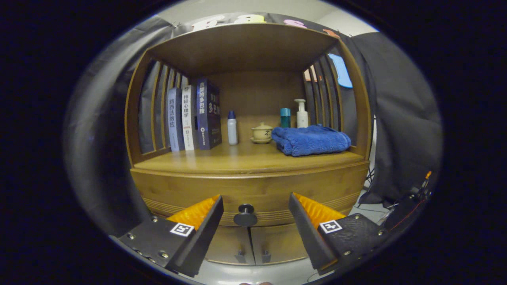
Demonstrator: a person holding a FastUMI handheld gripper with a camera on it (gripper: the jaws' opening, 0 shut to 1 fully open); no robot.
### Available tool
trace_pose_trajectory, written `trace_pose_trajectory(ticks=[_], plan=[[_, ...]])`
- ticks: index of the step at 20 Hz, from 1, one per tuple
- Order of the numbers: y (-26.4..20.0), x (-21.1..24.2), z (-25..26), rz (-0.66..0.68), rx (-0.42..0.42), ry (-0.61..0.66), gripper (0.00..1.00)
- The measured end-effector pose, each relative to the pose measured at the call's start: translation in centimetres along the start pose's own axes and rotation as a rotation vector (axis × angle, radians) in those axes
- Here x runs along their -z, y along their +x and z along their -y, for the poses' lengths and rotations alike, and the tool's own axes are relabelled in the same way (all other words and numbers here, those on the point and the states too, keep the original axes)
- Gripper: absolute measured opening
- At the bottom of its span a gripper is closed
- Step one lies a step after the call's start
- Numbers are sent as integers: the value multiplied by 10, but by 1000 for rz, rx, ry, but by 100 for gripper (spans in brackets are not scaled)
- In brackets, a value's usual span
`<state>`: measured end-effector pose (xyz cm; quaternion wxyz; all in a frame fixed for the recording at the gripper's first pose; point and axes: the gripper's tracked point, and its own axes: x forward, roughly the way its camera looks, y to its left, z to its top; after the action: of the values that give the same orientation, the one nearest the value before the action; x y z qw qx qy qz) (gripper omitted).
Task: Pull open the drawer, take out the items inside it, and place them on the countertop above the cabinet.
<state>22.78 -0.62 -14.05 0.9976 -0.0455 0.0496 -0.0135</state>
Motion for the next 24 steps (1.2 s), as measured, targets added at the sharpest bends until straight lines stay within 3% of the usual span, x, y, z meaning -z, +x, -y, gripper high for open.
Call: trace_pose_trajectory(ticks=[3, 5, 7, 11, 15, 18, 20, 24], plan=[[28, 8, 4, -8, 6, -31, 99], [36, 29, 1, -81, -3, -39, 99], [42, 42, 0, -112, -7, 4, 99], [47, 37, -1, -53, -10, 29, 97], [45, 41, -16, -80, -30, 88, 65], [46, 41, -18, -56, -2, 35, 41], [47, 45, -23, -72, -20, 8, 42], [40, 48, -21, -129, -64, -20, 30]])
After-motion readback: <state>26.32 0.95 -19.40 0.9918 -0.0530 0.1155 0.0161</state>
